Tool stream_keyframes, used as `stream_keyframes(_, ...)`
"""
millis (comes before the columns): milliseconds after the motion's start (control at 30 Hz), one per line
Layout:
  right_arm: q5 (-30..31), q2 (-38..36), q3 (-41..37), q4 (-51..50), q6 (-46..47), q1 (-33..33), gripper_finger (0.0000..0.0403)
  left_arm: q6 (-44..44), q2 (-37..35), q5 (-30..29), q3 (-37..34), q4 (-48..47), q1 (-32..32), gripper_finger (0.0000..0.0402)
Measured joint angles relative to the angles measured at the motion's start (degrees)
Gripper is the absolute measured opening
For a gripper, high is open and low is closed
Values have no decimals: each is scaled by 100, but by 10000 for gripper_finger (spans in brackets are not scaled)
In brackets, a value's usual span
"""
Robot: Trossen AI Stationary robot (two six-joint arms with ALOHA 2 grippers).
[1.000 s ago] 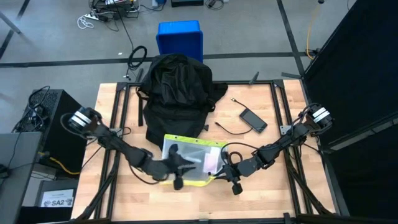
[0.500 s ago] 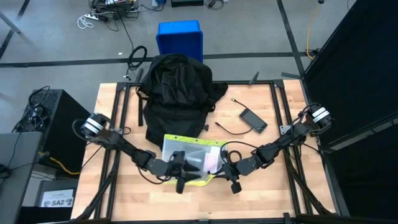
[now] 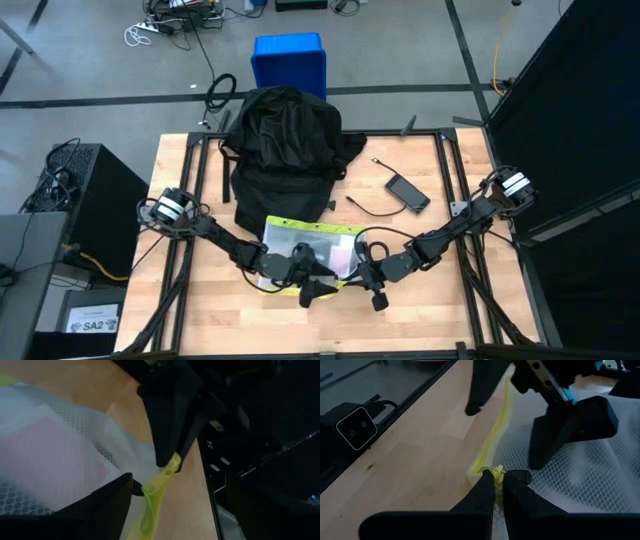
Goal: Unpack backpack
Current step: Open the yellow zipper pouch
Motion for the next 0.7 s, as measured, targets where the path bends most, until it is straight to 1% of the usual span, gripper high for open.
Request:
stream_keyframes(133, 2, 0, 0, -11, 0, -2, 0, -26, 0, 13, 0, -106, 13, 300)
stream_keyframes(233, 0, 0, 0, -9, 0, 0, 0, -108, -3, 11, 7, -398, 19, 297)
stream_keyframes(367, 0, 0, 0, 6, -15, -4, 0, -34, -4, -105, 7, -620, 20, 294)
stream_keyframes(533, 2, 0, 0, 15, -24, -4, 0, 737, 44, -143, 149, -833, 19, 294)
stream_keyframes(700, 2, 0, 0, 9, -2, -4, 0, 1325, 46, -134, 516, -1629, 19, 293)
